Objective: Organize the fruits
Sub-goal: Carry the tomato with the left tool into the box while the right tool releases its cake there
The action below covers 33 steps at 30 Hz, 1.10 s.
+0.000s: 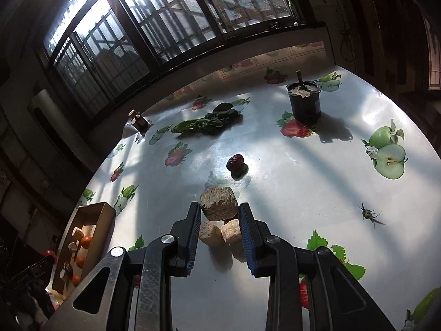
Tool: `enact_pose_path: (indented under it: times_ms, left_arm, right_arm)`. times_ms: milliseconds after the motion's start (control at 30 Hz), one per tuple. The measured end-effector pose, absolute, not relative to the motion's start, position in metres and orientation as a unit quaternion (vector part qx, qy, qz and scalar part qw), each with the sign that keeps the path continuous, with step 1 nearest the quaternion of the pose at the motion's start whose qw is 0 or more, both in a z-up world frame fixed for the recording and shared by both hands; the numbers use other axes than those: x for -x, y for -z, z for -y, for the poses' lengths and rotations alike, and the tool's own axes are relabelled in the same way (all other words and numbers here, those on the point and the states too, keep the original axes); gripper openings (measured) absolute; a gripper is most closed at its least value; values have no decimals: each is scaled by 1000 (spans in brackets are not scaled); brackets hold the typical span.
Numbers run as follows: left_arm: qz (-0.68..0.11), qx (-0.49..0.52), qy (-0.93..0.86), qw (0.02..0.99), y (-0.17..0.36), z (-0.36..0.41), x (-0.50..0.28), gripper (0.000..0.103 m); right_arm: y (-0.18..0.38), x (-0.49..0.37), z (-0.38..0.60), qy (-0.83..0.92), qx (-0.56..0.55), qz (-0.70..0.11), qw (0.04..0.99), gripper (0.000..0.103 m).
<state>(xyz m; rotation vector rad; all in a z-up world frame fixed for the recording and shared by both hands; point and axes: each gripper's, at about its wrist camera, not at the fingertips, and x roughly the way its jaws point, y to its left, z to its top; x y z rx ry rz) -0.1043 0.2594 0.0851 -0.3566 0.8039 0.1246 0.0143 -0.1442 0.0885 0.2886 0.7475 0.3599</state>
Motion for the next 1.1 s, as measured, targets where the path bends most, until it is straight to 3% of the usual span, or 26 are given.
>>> enact_pose_path:
  times_ms: [233,533,667,1100]
  left_arm:
    - [-417,193,-75,885,-64,-299,93,30]
    - [-451,162,-53,876,-78,-329,4,30]
    - [-491,181,-53,851,-51,-343,-35,30]
    - [-503,171,-48,846,-36,-346,-75,30]
  right_arm:
    - [-114,9,2,-294,-59,-375,877,31]
    - [-82,-21,-144,-345,15,-421,839,31]
    - [-54,-47,-176,-328,37,-451,829,31]
    - [-12,-79,-206,-313,71,-491,810,31]
